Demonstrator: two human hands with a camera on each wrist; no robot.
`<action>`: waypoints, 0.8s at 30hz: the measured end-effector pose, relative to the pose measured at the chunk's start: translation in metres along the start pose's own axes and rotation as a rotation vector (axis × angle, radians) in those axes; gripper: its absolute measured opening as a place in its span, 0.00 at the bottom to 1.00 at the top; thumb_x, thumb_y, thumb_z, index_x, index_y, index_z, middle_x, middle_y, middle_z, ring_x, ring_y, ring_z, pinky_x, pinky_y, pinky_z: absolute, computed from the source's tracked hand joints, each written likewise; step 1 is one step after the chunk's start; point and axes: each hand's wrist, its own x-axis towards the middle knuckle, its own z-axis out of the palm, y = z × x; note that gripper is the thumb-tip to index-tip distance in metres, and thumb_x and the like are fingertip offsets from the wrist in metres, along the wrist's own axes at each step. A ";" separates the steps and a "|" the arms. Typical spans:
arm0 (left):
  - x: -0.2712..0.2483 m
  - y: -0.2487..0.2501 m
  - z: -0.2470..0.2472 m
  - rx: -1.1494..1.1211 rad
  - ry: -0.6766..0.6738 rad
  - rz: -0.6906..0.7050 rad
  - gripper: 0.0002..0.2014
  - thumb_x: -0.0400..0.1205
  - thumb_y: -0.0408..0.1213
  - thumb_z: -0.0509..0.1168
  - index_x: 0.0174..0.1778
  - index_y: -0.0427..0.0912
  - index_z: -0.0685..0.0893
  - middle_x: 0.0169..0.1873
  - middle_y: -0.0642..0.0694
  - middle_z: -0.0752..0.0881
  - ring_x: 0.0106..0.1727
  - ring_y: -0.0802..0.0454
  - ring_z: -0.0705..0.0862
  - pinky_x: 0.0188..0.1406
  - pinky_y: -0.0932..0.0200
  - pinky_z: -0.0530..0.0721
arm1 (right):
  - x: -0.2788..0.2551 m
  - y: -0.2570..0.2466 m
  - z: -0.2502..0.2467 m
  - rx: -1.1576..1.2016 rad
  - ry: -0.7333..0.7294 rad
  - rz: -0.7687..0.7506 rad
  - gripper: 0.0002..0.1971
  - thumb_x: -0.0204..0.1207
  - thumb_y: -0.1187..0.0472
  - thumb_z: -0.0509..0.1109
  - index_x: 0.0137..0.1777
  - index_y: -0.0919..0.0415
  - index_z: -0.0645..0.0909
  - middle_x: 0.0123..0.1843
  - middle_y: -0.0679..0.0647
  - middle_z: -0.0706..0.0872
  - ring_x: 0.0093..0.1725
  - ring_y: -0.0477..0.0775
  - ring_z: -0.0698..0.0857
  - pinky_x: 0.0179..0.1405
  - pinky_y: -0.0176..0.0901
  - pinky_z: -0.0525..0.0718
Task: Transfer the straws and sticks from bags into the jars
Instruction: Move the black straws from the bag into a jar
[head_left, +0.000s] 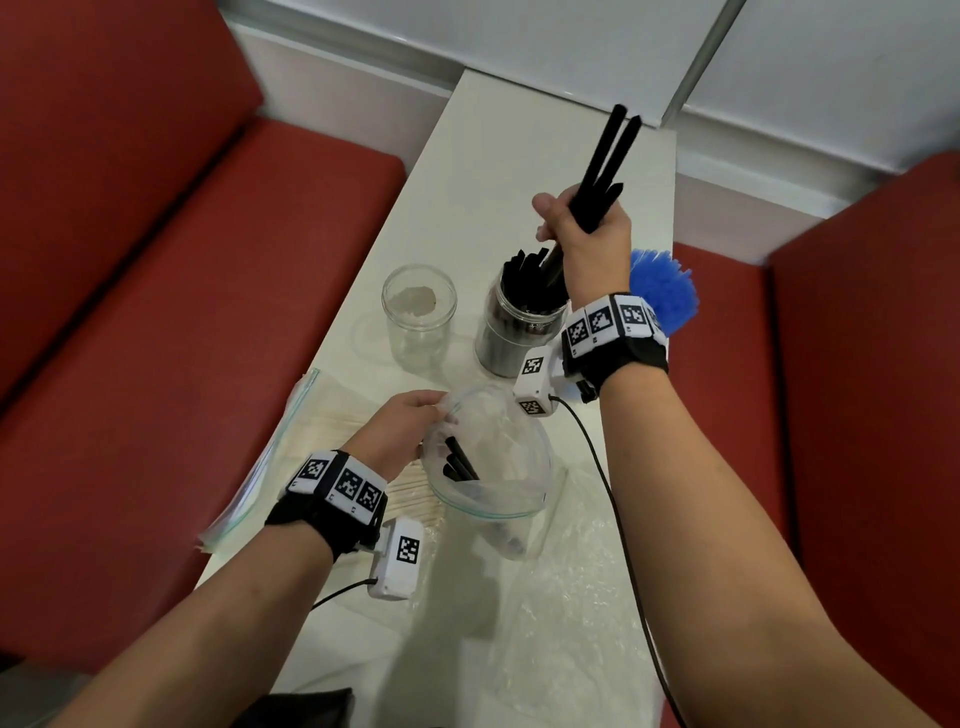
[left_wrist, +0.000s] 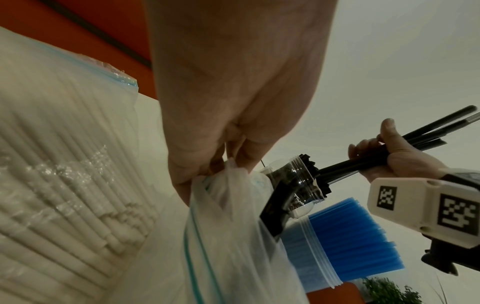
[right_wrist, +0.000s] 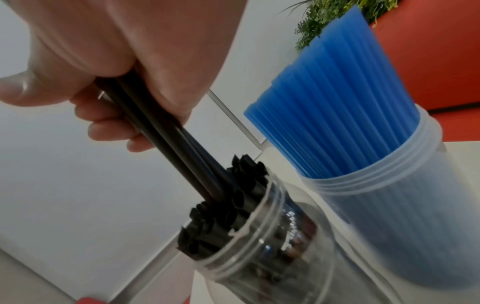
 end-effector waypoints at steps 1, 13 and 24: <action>-0.001 0.000 0.000 0.001 0.000 -0.001 0.09 0.89 0.29 0.60 0.59 0.35 0.85 0.44 0.42 0.86 0.42 0.47 0.85 0.30 0.60 0.87 | -0.002 0.003 0.000 -0.017 -0.017 0.022 0.11 0.73 0.56 0.81 0.42 0.57 0.80 0.32 0.50 0.85 0.35 0.50 0.85 0.43 0.42 0.85; -0.004 -0.001 -0.003 0.016 0.004 0.007 0.10 0.89 0.27 0.59 0.60 0.35 0.84 0.44 0.41 0.86 0.41 0.47 0.85 0.29 0.61 0.86 | 0.003 -0.005 -0.006 0.007 -0.029 -0.009 0.10 0.70 0.66 0.79 0.44 0.55 0.81 0.34 0.48 0.85 0.39 0.54 0.87 0.48 0.52 0.88; -0.006 -0.002 0.000 0.031 0.016 -0.011 0.12 0.90 0.29 0.60 0.66 0.32 0.83 0.49 0.38 0.85 0.44 0.47 0.85 0.33 0.59 0.86 | -0.010 0.024 -0.002 -0.133 -0.128 0.092 0.06 0.81 0.66 0.71 0.56 0.63 0.84 0.43 0.54 0.89 0.44 0.46 0.87 0.52 0.41 0.85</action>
